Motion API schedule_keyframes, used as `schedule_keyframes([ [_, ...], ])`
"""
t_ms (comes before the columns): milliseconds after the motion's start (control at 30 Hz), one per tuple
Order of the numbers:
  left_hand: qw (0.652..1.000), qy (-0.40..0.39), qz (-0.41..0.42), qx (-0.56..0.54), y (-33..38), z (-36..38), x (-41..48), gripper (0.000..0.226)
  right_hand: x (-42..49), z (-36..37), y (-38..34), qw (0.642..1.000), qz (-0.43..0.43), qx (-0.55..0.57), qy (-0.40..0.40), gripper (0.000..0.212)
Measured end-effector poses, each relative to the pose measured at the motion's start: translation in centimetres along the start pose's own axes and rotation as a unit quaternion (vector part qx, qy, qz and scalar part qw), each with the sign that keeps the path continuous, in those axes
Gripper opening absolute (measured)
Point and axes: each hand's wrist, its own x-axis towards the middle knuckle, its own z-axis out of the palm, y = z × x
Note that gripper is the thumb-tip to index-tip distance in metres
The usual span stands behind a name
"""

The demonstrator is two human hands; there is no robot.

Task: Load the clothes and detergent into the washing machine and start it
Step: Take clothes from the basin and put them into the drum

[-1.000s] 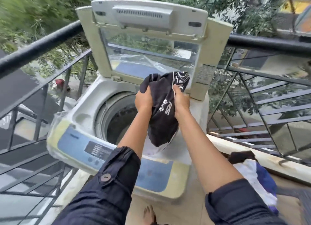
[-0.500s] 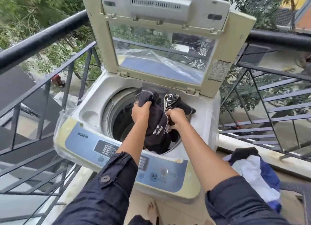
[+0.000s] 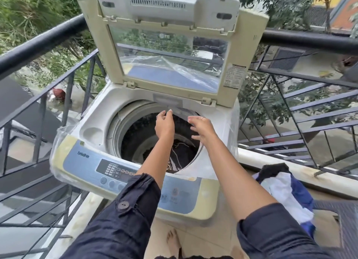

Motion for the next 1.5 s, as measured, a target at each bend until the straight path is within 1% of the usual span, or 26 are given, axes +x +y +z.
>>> schedule_keyframes([
  [100, 1.0, -0.008, 0.022, -0.008, 0.1, 2.3, -1.7, 0.033, -0.2, -2.6, 0.1, 0.999, -0.039, -0.001, 0.016, 0.02],
  [200, 0.999, -0.031, 0.04, -0.014, 0.2, 5.3, -3.6, 0.03, -0.3, -6.0, 0.0, 0.996, -0.083, 0.031, 0.025, 0.014],
  [300, 0.996, -0.056, 0.048, -0.051, 0.3, 9.2, -6.4, 0.032, -0.6, -10.3, 0.1, 0.992, -0.104, 0.062, 0.036, 0.024],
  [367, 0.991, -0.092, 0.05, -0.081, 0.0, 12.0, -8.4, 0.032, -0.8, -13.7, 0.5, 0.987, -0.121, 0.087, 0.056, 0.028],
  [467, 0.986, -0.138, 0.047, -0.076, -1.2, 16.7, -11.3, 0.03, -1.2, -19.6, 1.4, 0.982, -0.133, 0.098, 0.092, 0.026],
  [533, 0.983, -0.159, 0.043, -0.081, -2.3, 19.6, -13.2, 0.029, -1.2, -23.1, 2.3, 0.981, -0.131, 0.088, 0.115, 0.019],
  [600, 0.981, -0.173, 0.041, -0.082, -3.8, 22.7, -15.0, 0.027, -1.1, -26.9, 3.3, 0.978, -0.129, 0.088, 0.138, 0.014],
  [667, 0.98, -0.181, 0.042, -0.071, -5.7, 25.5, -16.1, 0.02, -0.8, -30.4, 4.6, 0.974, -0.129, 0.09, 0.164, 0.014],
  [733, 0.979, -0.195, 0.044, -0.039, -7.7, 28.1, -17.3, 0.012, -0.4, -33.8, 6.0, 0.969, -0.124, 0.089, 0.193, 0.017],
  [767, 0.978, -0.203, 0.043, -0.023, -8.6, 29.2, -17.8, 0.014, -0.2, -35.5, 6.7, 0.966, -0.122, 0.094, 0.207, 0.015],
  [800, 0.977, -0.209, 0.042, -0.005, -9.7, 30.3, -18.2, 0.018, 0.0, -37.1, 7.5, 0.963, -0.117, 0.098, 0.223, 0.012],
  [867, 0.973, -0.226, 0.036, 0.034, -11.7, 32.0, -18.9, 0.027, 0.6, -39.8, 9.3, 0.957, -0.1, 0.085, 0.258, 0.014],
  [967, 0.963, -0.255, 0.013, 0.086, -15.5, 35.1, -19.1, 0.034, 2.1, -43.8, 13.0, 0.945, -0.072, 0.073, 0.31, 0.012],
  [1100, 0.951, -0.285, -0.016, 0.121, -21.2, 39.4, -17.9, 0.046, 5.1, -47.6, 18.6, 0.932, -0.05, 0.095, 0.347, 0.019],
  [1167, 0.944, -0.305, -0.016, 0.125, -24.1, 41.4, -16.8, 0.05, 7.1, -49.0, 21.8, 0.93, -0.03, 0.097, 0.354, 0.021],
  [1200, 0.939, -0.318, -0.016, 0.128, -25.8, 42.4, -16.1, 0.055, 8.3, -49.7, 23.7, 0.93, -0.018, 0.099, 0.354, 0.021],
  [1300, 0.932, -0.34, -0.032, 0.12, -31.9, 45.8, -13.5, 0.079, 11.7, -51.2, 29.1, 0.927, 0.023, 0.11, 0.358, 0.022],
  [1400, 0.926, -0.347, -0.049, 0.139, -36.9, 48.4, -11.5, 0.075, 15.1, -52.2, 34.3, 0.92, 0.051, 0.13, 0.366, 0.027],
  [1500, 0.927, -0.331, -0.051, 0.168, -40.9, 50.1, -10.3, 0.068, 18.3, -52.6, 39.5, 0.914, 0.086, 0.124, 0.377, 0.034],
])
